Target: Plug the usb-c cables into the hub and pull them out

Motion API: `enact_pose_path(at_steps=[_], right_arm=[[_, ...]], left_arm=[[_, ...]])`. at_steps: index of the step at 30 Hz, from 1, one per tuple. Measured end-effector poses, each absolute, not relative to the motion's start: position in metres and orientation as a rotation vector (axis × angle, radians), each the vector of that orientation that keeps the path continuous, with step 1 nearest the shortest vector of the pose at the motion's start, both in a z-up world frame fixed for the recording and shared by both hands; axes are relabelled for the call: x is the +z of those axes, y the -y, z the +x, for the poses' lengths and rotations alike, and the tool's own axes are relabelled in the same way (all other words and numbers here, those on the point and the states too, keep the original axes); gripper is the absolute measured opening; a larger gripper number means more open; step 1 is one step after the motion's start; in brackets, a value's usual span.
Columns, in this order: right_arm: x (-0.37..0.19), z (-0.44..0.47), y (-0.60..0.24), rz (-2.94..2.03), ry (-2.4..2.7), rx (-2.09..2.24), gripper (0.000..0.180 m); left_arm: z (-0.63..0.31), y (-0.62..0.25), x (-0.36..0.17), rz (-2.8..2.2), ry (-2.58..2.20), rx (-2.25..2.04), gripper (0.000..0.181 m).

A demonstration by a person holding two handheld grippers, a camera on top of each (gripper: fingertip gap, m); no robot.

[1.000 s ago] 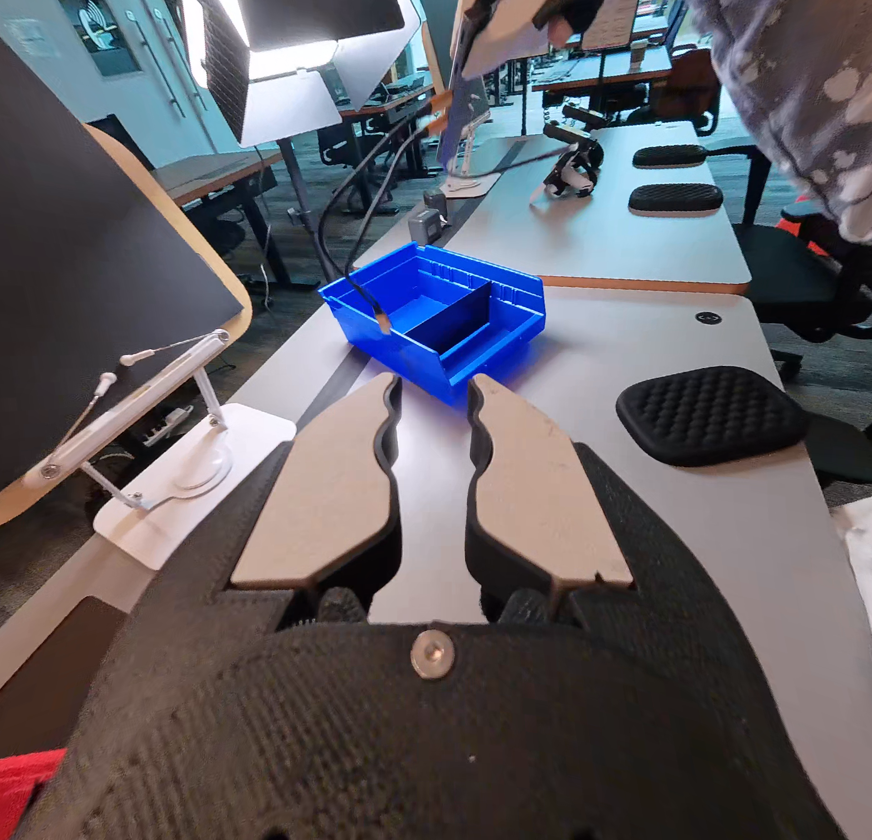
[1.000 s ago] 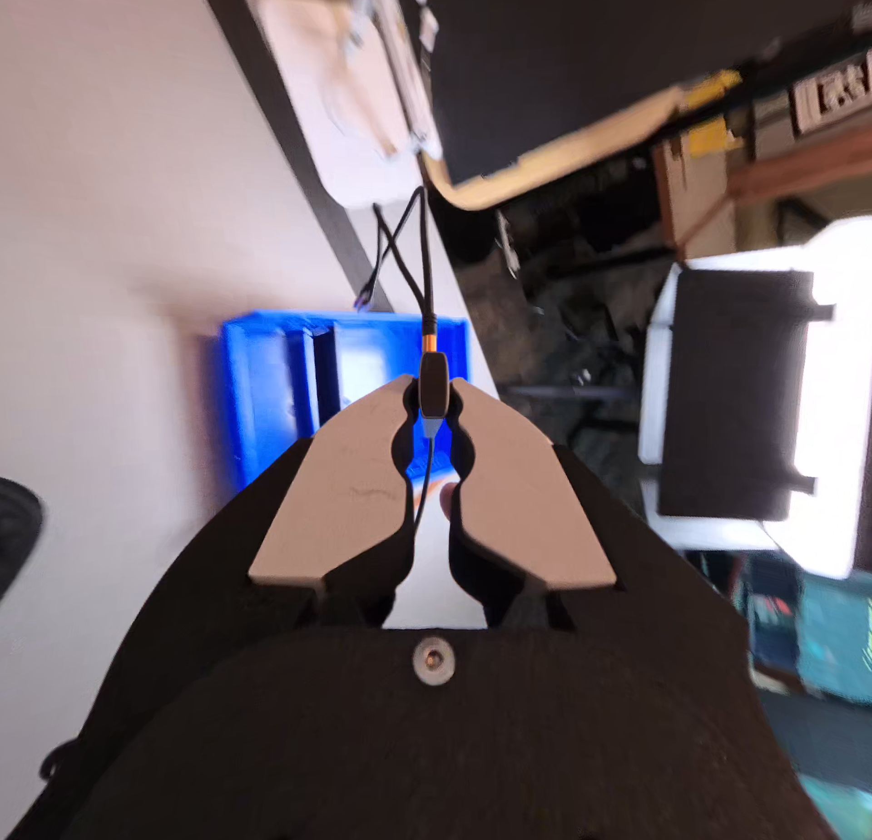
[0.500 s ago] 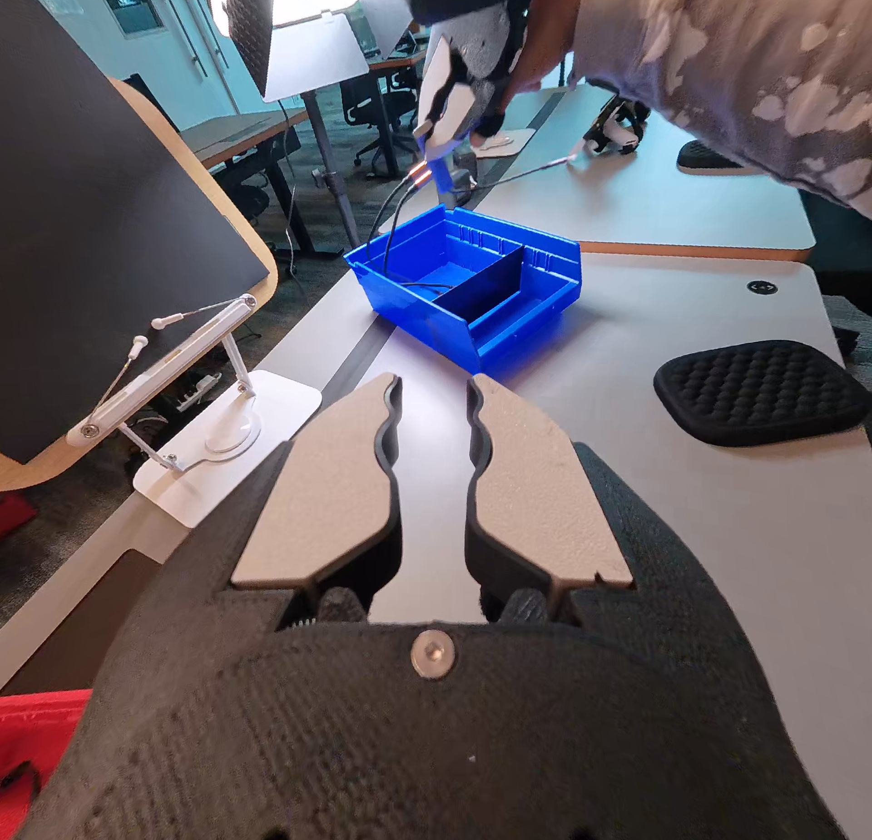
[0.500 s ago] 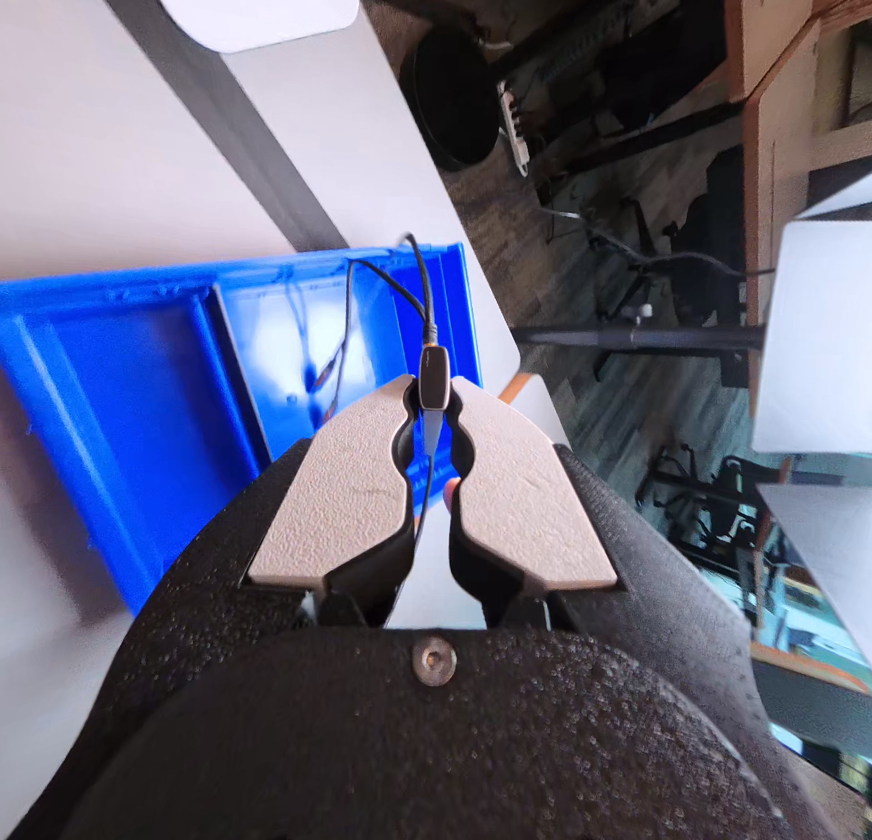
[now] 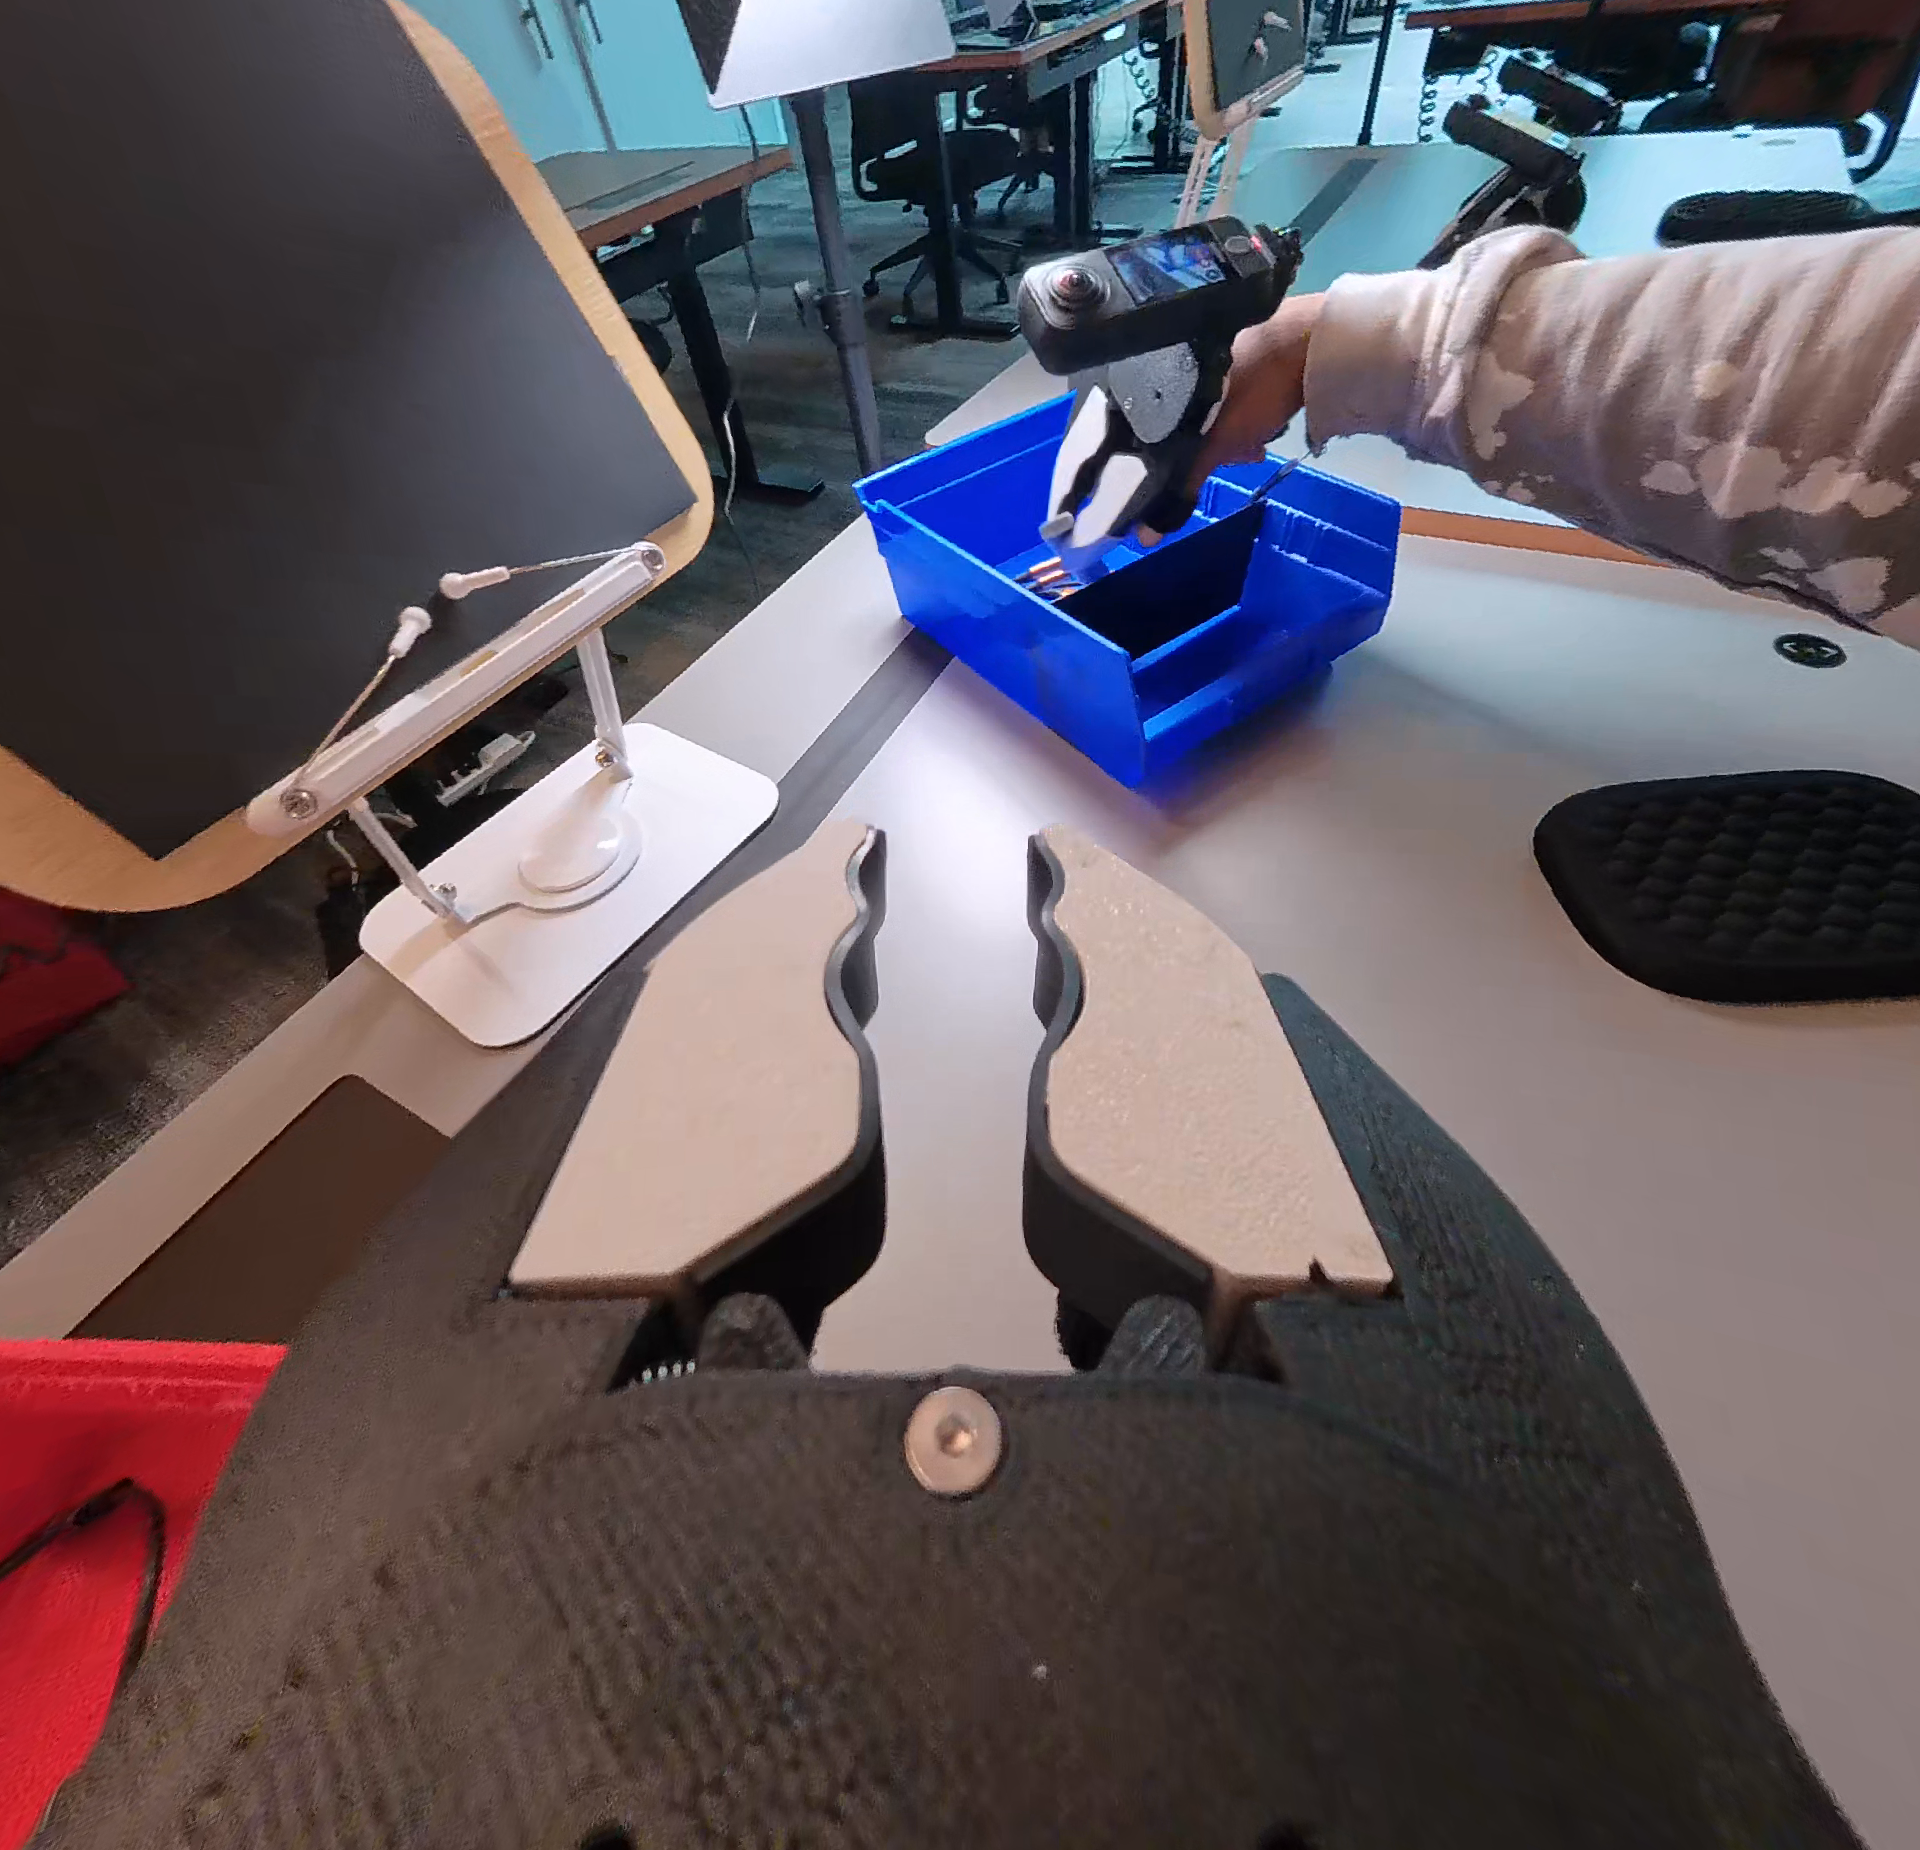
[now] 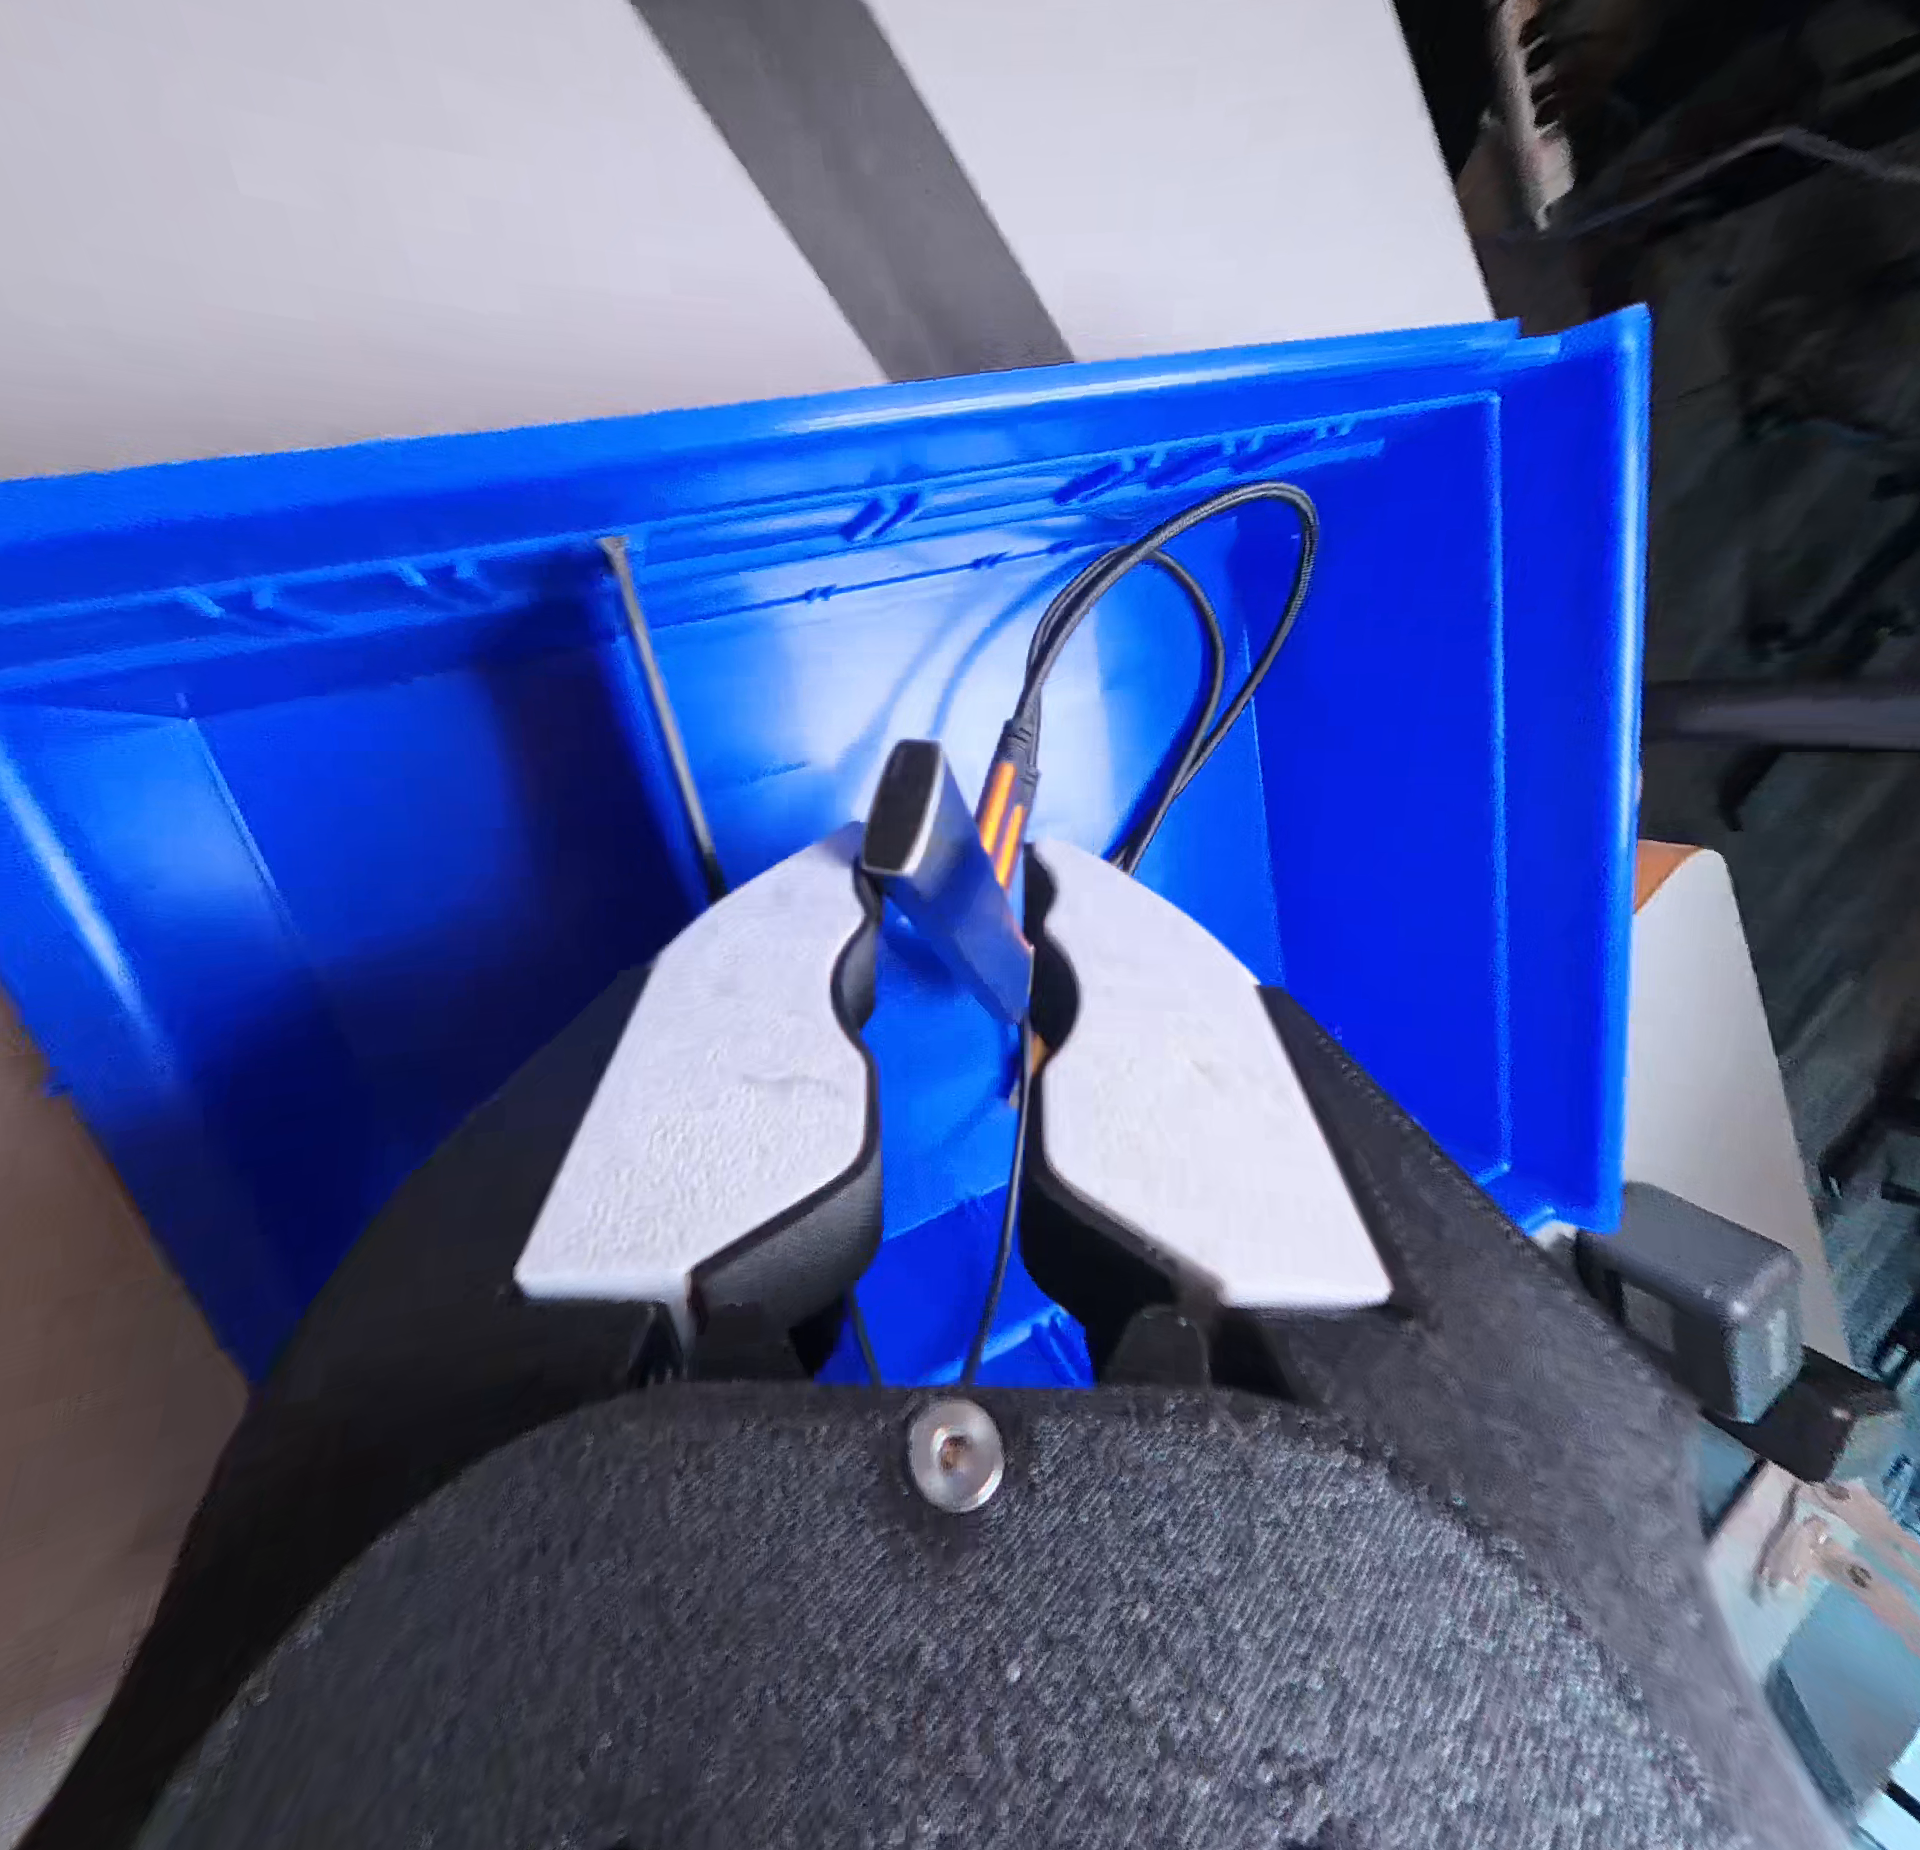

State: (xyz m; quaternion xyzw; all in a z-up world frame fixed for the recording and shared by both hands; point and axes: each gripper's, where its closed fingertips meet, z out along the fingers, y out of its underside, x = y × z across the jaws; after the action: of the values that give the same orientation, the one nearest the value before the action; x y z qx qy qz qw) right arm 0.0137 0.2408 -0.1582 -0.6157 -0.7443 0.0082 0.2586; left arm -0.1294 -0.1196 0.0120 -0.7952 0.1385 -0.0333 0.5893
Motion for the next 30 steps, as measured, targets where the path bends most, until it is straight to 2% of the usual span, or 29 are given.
enact_pose_path(at_steps=[2, 4, 10, 13, 16, 21, 26, 30], right_arm=[[-0.147, 0.013, -0.233, -1.634, 2.045, 0.006, 0.037], [-0.122, 0.006, -0.219, -1.603, 2.017, 0.089, 0.04], [-0.031, -0.018, -0.151, -1.378, 1.751, 0.487, 0.038], [-0.011, -0.019, -0.098, -1.281, 1.615, 0.71, 0.035], [-0.02, -0.017, -0.05, -1.254, 1.522, 0.912, 0.032], [-0.074, -0.022, 0.006, -1.27, 1.45, 1.132, 0.03], [-0.125, -0.029, 0.026, -1.241, 1.43, 1.179, 0.025], [-0.132, -0.025, 0.036, -1.197, 1.475, 1.174, 0.025]], left_arm=[[-0.132, 0.12, 0.011, -1.857, -0.313, -0.068, 0.026], [-0.134, 0.119, 0.01, -1.862, -0.309, -0.058, 0.026], [-0.139, 0.12, 0.012, -1.863, -0.283, -0.024, 0.026], [-0.146, 0.123, 0.015, -1.851, -0.256, -0.009, 0.026], [-0.159, 0.128, 0.019, -1.839, -0.204, 0.02, 0.026], [-0.208, 0.145, 0.016, -1.861, -0.049, 0.156, 0.026], [-0.267, 0.168, -0.007, -1.935, 0.151, 0.287, 0.026], [-0.296, 0.17, -0.03, -1.964, 0.276, 0.278, 0.025]])
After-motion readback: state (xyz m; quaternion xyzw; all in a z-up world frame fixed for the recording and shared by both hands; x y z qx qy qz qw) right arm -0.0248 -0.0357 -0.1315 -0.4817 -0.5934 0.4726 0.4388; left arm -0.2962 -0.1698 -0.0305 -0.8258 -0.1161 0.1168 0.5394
